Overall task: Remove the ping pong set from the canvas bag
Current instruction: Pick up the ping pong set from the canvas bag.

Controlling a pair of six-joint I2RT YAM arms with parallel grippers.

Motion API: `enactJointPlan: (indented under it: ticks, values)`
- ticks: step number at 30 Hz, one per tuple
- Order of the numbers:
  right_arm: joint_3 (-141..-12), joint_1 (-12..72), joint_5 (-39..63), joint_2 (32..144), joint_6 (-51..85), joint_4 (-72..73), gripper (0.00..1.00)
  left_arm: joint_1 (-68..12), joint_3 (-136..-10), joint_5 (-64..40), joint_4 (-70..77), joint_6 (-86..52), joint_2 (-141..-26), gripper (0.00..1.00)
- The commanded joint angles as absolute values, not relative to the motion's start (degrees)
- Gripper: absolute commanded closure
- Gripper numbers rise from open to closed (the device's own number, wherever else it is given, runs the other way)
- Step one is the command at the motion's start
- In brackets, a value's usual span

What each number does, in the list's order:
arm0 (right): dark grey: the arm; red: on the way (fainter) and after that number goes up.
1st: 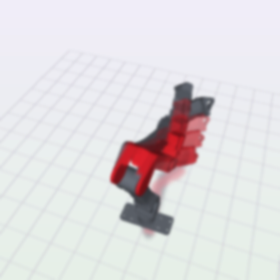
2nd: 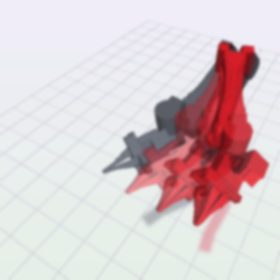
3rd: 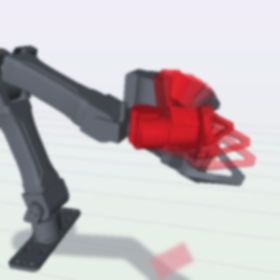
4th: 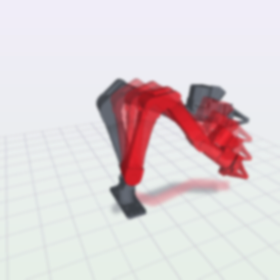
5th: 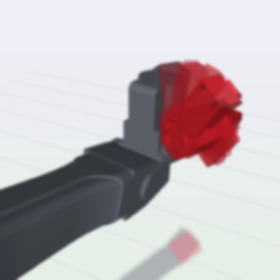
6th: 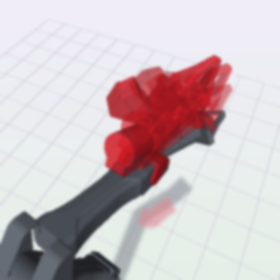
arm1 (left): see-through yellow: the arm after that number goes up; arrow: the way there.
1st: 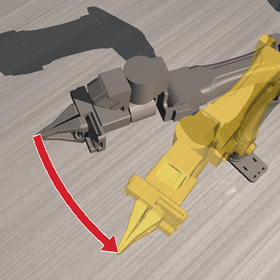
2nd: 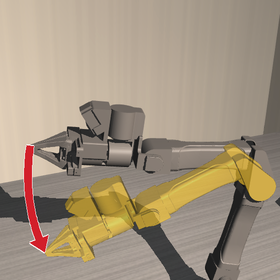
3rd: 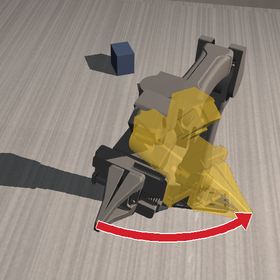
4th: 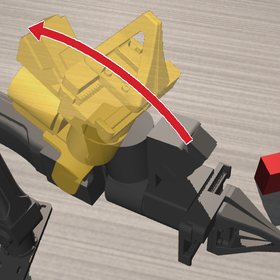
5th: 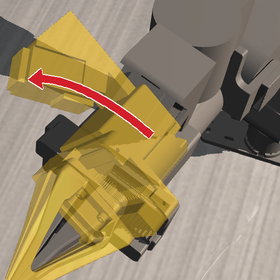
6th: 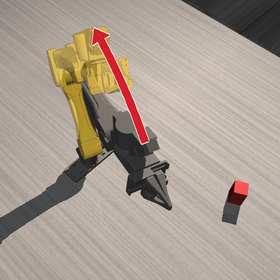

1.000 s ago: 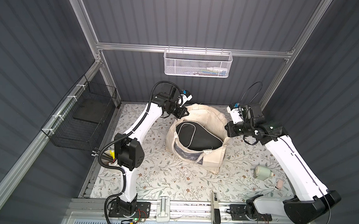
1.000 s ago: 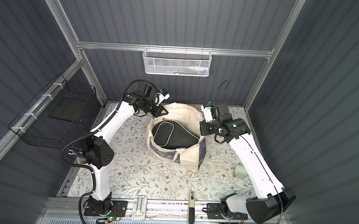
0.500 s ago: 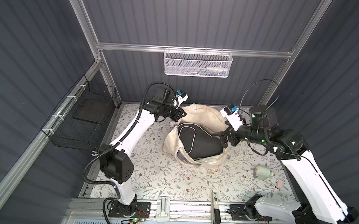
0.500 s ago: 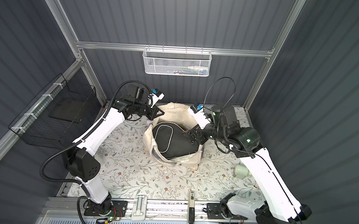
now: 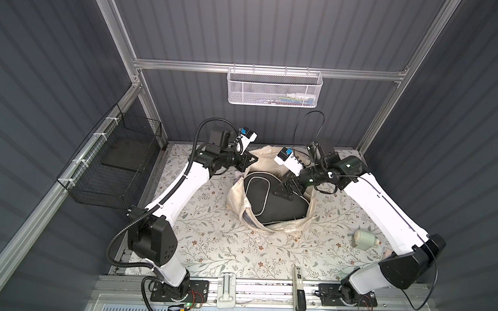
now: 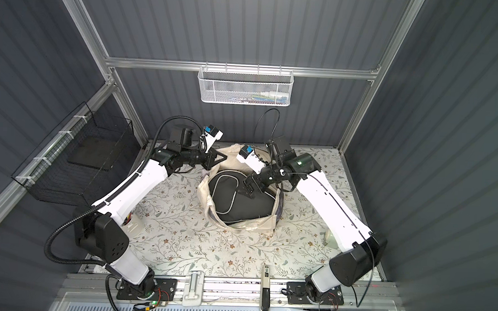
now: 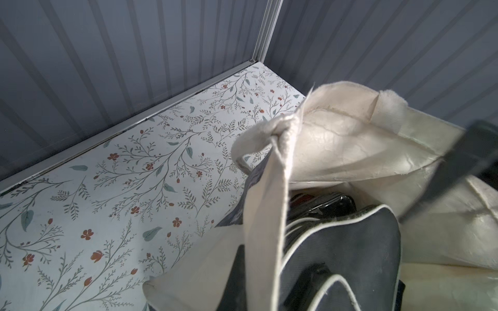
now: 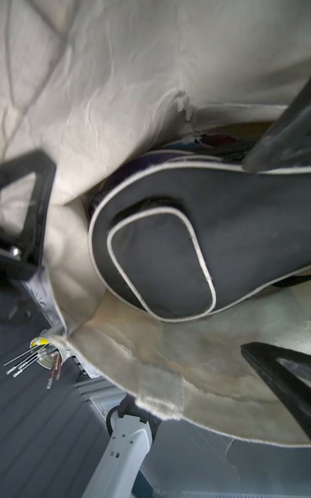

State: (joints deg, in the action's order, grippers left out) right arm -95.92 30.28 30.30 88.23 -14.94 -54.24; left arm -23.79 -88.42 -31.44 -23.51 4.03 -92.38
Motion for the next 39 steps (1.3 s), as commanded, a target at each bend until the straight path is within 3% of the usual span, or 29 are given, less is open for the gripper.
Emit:
enactJointPlan:
  ticks: [1, 6, 13, 20, 30, 39]
  values:
    - [-97.47, 28.72, 33.99, 89.51, -13.73, -52.90, 0.01, -23.73, -87.76, -37.10, -8.36, 1.87, -85.74, 1.00]
    - [-97.65, 28.60, 37.31, 93.25, -13.32, -52.84, 0.01, -23.73, -83.95, -37.62, -6.13, 1.33, -84.10, 1.00]
    - [-96.20, 28.57, 39.14, 95.74, -11.36, -50.51, 0.12, -23.73, -82.22, -38.06, -5.25, 0.96, -84.05, 1.00]
    - [-95.89, 28.73, 34.72, 97.29, -9.61, -49.06, 0.13, -23.71, -81.76, -39.28, -4.49, 0.62, -84.29, 1.00]
    - [-95.43, 29.60, 38.52, 100.66, -9.15, -48.93, 0.16, -23.66, -81.47, -40.21, -2.65, -0.26, -84.98, 1.00]
    - [-94.99, 30.23, 43.24, 96.18, -10.03, -50.99, 0.62, -23.71, -81.65, -39.18, -2.83, -0.18, -86.05, 1.00]
